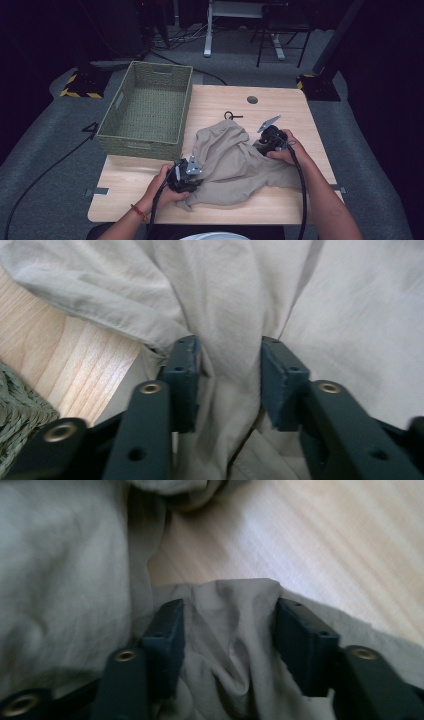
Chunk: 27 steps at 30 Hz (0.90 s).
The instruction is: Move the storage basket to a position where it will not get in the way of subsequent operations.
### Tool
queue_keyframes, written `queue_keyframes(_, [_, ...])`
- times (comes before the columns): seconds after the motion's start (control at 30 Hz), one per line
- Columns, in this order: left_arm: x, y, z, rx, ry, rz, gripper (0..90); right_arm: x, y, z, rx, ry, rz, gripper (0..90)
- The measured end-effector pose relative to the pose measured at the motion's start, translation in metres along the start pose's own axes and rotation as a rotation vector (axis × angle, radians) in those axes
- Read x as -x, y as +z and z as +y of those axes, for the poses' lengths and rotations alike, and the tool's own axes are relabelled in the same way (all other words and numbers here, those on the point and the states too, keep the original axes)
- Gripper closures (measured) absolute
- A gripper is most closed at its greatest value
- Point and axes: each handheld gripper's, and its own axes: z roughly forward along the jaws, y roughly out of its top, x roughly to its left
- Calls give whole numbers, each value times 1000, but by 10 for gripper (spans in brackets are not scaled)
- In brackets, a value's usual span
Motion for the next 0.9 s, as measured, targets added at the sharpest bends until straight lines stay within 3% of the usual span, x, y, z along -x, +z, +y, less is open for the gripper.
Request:
queue_keyframes(0.07, [-1, 0, 0, -7, 4, -10, 690, -1, 1, -1, -9, -7, -7, 524])
queue_keyframes(0.17, [-2, 1, -1, -20, 9, -16, 757, -1, 0, -4, 18, 5, 11, 787])
queue_keyframes(0.23, [-2, 0, -1, -25, 8, -20, 811, 1, -1, -5, 14, -1, -28, 854])
queue_keyframes(0.33, [-2, -4, -4, -35, 23, -21, 857, 8, -3, -7, 3, 33, -149, 885])
queue_keyframes(0.37, [-2, -4, -4, -35, 23, -21, 866, 8, -3, -7, 3, 33, -149, 885])
queue_keyframes(0.4, [-3, -7, -6, -36, 25, -25, 866, 13, -6, -8, 10, 56, -185, 888])
queue_keyframes(0.43, [-3, -11, -9, -45, 20, -16, 873, 27, -17, -13, 64, 127, -252, 891])
queue_keyframes(0.5, [-6, -16, -15, -54, 16, -4, 875, 40, -26, -20, 126, 209, -290, 893])
queue_keyframes(0.53, [-8, -18, -18, -59, 6, 4, 875, 47, -30, -25, 143, 247, -309, 894])
queue_keyframes(0.6, [-12, -22, -25, -54, -25, 6, 875, 56, -37, -36, 143, 284, -400, 895])
queue_keyframes(0.77, [-16, -31, -37, -47, -55, 1, 875, 66, -53, -54, 229, 374, -489, 896])
queue_keyframes(0.83, [-15, -32, -38, -49, -55, -10, 875, 68, -55, -57, 238, 384, -490, 896])
queue_keyframes(0.9, [-11, -34, -38, -59, -37, -29, 864, 72, -54, -62, 213, 407, -459, 891])
